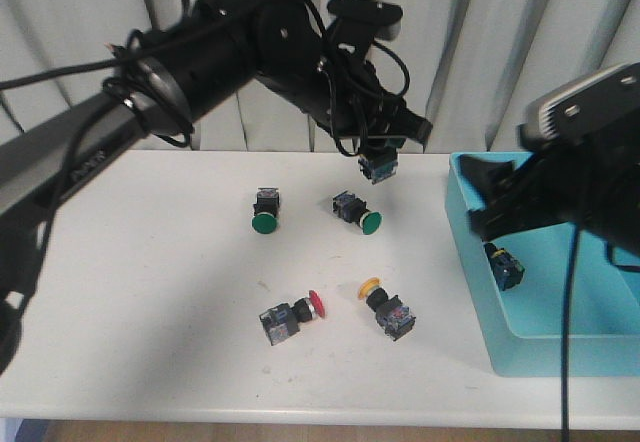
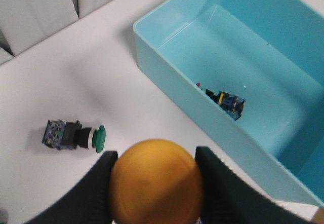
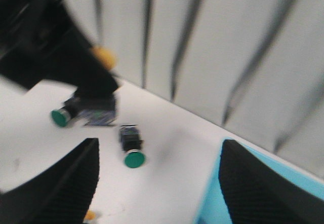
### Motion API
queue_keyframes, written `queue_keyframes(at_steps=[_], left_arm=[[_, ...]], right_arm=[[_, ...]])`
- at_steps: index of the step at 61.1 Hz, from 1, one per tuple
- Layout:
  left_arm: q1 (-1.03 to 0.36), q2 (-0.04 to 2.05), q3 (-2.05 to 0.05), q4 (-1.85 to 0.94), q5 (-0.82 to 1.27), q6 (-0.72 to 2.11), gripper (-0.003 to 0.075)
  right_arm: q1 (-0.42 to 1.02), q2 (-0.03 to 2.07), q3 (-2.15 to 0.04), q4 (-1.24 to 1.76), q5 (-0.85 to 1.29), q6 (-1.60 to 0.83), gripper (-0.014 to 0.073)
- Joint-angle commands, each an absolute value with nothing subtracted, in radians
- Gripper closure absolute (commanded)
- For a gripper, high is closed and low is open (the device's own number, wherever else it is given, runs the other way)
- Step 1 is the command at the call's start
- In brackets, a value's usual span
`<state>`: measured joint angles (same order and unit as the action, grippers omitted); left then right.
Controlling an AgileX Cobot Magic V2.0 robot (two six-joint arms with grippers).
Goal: Pick red and yellow buttons and place in box
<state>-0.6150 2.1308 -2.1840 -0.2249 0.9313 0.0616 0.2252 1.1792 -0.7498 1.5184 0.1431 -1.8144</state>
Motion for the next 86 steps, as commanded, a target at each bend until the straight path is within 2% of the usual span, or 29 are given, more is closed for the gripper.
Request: queue_keyframes(at_steps=[1, 12, 65, 68, 74, 84, 86], left_arm=[[-0.613, 2.023, -2.215, -0.249, 0.893, 0.038, 0.0728], [-0.613, 1.972, -2.215, -0.339, 0.909, 0.000, 0.0728], [-0.618, 1.955, -2.215, -0.743, 1.043, 0.011, 0.0727], [-0.618, 1.954, -2.215, -0.743, 1.046, 0.011, 0.0727], [-0.618, 1.954, -2.215, -0.743, 1.051, 0.011, 0.0727], [-0.635, 1.954, -2.215, -0.738, 1.051, 0.045, 0.0726], [-0.638, 1.954, -2.215, -0.738, 1.050, 0.058, 0.0724]], right_arm=[[0.286, 1.175, -0.777, 1.519, 0.157, -1.890, 0.0095], [0.343, 1.185, -0.777, 1.522, 0.121, -1.929, 0.0095], [0.343, 1.184, -0.780, 1.604, 0.081, -1.931, 0.0109], [0.343, 1.184, -0.780, 1.609, 0.076, -1.931, 0.0134], [0.343, 1.184, -0.780, 1.609, 0.077, -1.931, 0.0244], [0.343, 1.184, -0.780, 1.616, 0.103, -1.931, 0.0568], [0.343, 1.184, -0.780, 1.616, 0.111, -1.930, 0.0608]])
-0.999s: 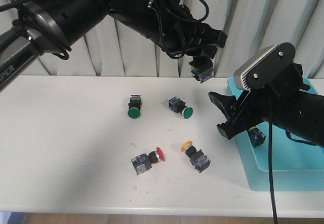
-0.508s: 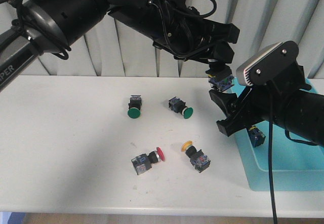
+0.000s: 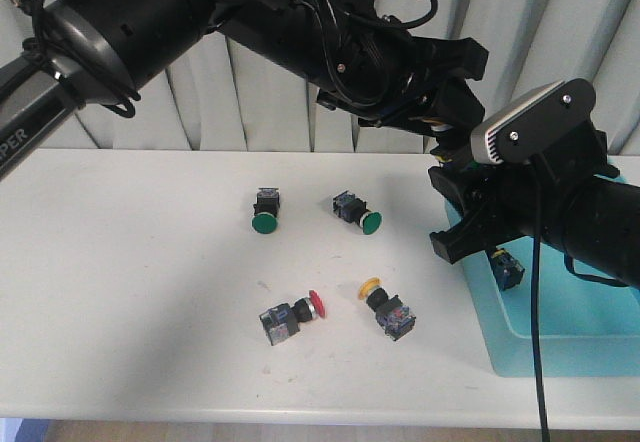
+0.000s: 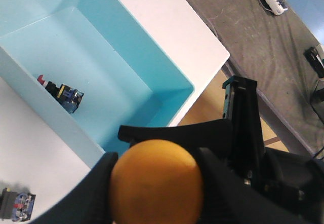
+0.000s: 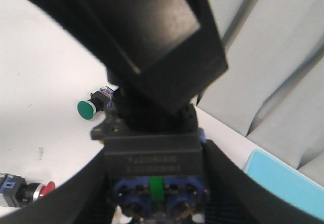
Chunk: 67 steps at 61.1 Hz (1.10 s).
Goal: Pick red and yellow buttons and place in box
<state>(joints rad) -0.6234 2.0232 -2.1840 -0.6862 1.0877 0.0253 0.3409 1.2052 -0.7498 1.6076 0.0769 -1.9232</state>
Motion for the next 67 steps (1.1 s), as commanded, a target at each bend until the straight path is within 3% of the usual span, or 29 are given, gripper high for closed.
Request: queue_keyframes(at_steps=[1, 15, 41, 48, 61, 67], left_arm=[[-0.638, 1.954, -2.215, -0.738, 1.050, 0.061, 0.0723], [-0.648, 1.954, -2.215, -0.732, 1.026, 0.113, 0.0673], [-0.648, 1.948, -2.215, -0.727, 1.018, 0.194, 0.0342], [-0.648, 1.943, -2.215, -0.711, 1.020, 0.194, 0.0290], [-0.648, 1.929, -2.215, -0.648, 1.019, 0.195, 0.0279], [-0.648, 1.891, -2.215, -0.566, 1.010, 0.196, 0.0292]], right_arm=[[0.343, 1.184, -0.780, 1.618, 0.113, -1.930, 0.0608], [0.343, 1.184, -0.780, 1.631, 0.098, -1.931, 0.0601], [0.343, 1.184, -0.780, 1.643, 0.033, -1.930, 0.0598], [0.343, 1.184, -0.780, 1.665, -0.010, -1.930, 0.0596], [0.342, 1.184, -0.780, 1.674, -0.060, -1.930, 0.0596], [0.341, 1.184, -0.783, 1.677, -0.185, -1.928, 0.0596]])
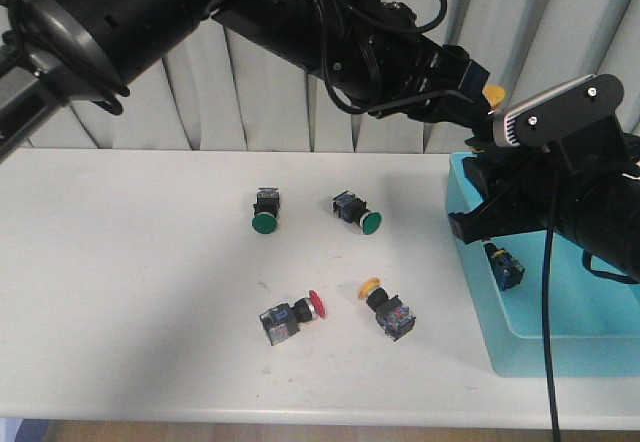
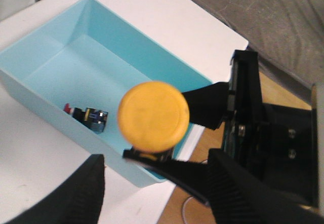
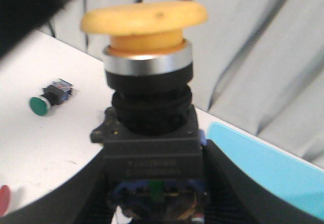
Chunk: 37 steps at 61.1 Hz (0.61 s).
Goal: Pick red and yellow buttons and place in box
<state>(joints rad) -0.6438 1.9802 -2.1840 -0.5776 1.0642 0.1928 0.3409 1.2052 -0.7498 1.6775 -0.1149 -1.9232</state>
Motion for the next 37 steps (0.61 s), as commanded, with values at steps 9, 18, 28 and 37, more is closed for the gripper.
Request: queue_keyframes(at_steps=[9, 18, 28, 37], left_arm=[[-0.648, 1.833, -2.215, -0.342, 1.003, 0.201, 0.0403], [-0.647, 1.766, -2.215, 0.008, 1.039, 0.127, 0.0665], [-0.645, 1.736, -2.215, 0.220, 1.064, 0.027, 0.0728], [-0.645, 1.733, -2.214, 0.265, 1.069, 0.000, 0.0728]], right_arm=[[0.341, 1.184, -0.808, 1.687, -0.318, -1.924, 0.0596], [0.322, 1.185, -0.833, 1.683, -0.424, -1.924, 0.0594], [0.173, 1.221, -0.842, 1.731, -0.345, -1.915, 0.0594], [-0.001, 1.324, -0.839, 1.785, -0.165, -1.908, 0.0594]])
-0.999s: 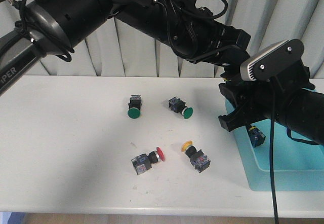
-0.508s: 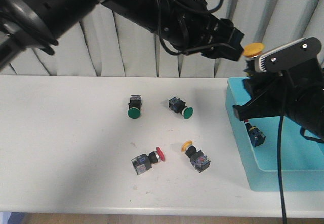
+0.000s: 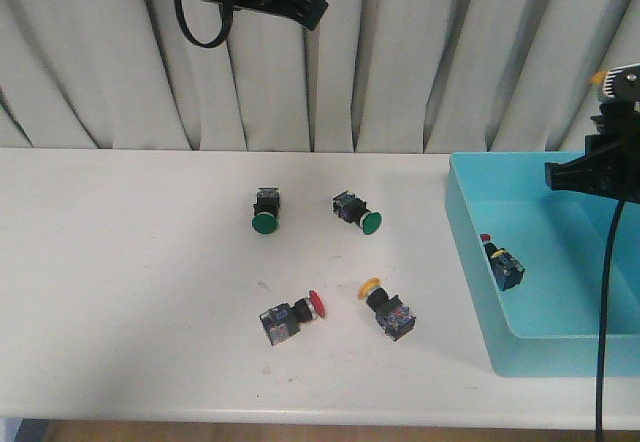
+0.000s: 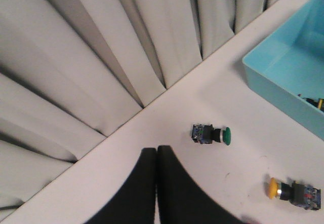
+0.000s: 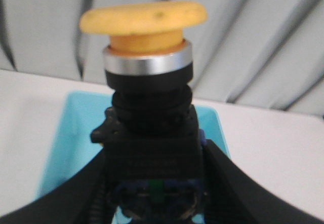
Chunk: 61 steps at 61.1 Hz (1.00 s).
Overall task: Pick red and yellow buttons and place in box
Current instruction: 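Lower the yellow button into the blue box with the right gripper and release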
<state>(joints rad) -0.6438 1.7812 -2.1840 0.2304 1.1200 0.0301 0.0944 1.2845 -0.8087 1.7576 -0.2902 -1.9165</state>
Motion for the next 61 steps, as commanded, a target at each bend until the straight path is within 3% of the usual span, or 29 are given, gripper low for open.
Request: queue_keyframes(at_steps=[1, 16, 41, 49, 61], left_arm=[[-0.645, 1.733, -2.214, 0.265, 1.069, 0.000, 0.0728], [-0.645, 1.733, -2.214, 0.265, 1.072, 0.000, 0.0728], [-0.645, 1.741, -2.214, 0.267, 1.106, 0.000, 0.0728], [-0.645, 1.741, -2.214, 0.267, 1.110, 0.000, 0.0728], [-0.645, 1.741, -2.214, 0.265, 1.111, 0.000, 0.0728]], right_arm=[[-0.013, 1.337, -0.839, 1.785, -0.151, -1.906, 0.0594], [-0.106, 1.588, -0.845, 1.785, 0.000, -1.884, 0.0594], [-0.106, 1.824, -0.916, 1.786, -0.008, -1.870, 0.0564], [-0.106, 1.846, -0.921, 1.786, 0.000, -1.847, 0.0493], [-0.106, 1.862, -0.932, 1.786, 0.000, -1.849, 0.0291]])
